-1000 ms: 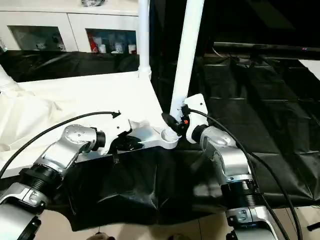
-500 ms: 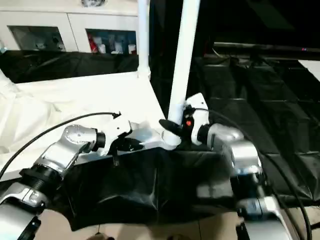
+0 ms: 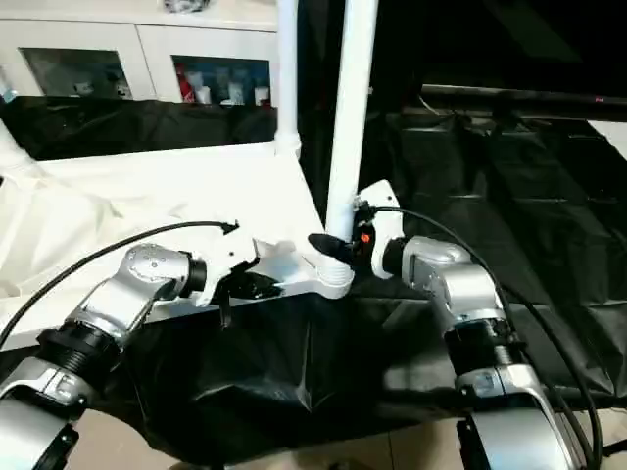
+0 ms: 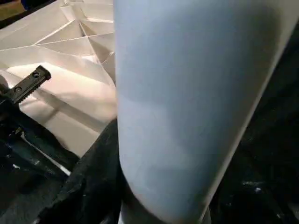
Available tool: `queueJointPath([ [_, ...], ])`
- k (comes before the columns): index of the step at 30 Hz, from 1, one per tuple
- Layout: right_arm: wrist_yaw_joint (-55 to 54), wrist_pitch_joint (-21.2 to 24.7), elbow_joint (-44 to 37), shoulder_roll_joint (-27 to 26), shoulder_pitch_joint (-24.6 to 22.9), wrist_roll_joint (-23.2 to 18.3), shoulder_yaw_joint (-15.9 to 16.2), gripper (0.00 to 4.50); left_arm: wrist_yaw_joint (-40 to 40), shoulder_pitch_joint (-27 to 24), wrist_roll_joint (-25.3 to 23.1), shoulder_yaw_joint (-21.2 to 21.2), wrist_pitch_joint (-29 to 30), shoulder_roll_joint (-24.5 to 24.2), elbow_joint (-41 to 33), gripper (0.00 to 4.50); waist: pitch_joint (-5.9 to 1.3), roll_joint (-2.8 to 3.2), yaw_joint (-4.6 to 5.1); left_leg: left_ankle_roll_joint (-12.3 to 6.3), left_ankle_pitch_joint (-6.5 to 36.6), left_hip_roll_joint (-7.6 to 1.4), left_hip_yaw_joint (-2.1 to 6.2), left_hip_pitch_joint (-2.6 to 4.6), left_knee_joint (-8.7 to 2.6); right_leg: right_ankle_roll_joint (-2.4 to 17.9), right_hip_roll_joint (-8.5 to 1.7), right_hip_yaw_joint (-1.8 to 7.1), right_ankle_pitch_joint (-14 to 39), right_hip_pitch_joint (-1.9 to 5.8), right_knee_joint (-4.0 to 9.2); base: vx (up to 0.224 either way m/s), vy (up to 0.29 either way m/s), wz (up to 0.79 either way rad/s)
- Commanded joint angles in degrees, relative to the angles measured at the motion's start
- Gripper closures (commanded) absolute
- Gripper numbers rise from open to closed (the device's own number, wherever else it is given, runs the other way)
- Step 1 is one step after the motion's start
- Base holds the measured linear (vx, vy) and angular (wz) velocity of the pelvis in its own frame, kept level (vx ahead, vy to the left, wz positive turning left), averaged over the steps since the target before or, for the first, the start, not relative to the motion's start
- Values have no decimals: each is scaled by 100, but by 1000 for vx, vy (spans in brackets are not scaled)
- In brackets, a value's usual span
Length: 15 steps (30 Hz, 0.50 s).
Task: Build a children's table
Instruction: Insert table leg to table base
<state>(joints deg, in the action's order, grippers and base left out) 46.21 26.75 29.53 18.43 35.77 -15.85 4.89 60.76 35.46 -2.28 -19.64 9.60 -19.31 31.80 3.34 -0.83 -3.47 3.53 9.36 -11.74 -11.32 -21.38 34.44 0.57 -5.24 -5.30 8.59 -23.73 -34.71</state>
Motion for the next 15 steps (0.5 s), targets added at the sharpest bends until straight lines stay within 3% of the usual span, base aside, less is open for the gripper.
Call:
queueJointPath([
  [1, -80, 13, 250, 81, 12, 133, -126, 259, 88, -69, -42, -33, -37, -94, -141, 450, -410, -85, -15, -50, 1571, -141, 101, 81, -401, 818, -331, 264, 2414, 268, 500, 0, 0, 0],
  [7, 49, 35, 292, 73, -38, 35, -132, 259, 77, -29, -49, -8, -60, -137, -112, 450, -413, -83, -18, -43, 1563, -141, 98, 81, -400, 849, -334, 271, 2340, 269, 495, 0, 0, 0],
  [15, 89, -233, 493, -147, -369, -344, -543, 259, 22, -35, -43, 60, -85, -206, -166, 450, -412, -56, -27, -36, 1612, -144, 102, 84, -406, 898, -343, 269, 2308, 272, 498, 0, 0, 0],
])
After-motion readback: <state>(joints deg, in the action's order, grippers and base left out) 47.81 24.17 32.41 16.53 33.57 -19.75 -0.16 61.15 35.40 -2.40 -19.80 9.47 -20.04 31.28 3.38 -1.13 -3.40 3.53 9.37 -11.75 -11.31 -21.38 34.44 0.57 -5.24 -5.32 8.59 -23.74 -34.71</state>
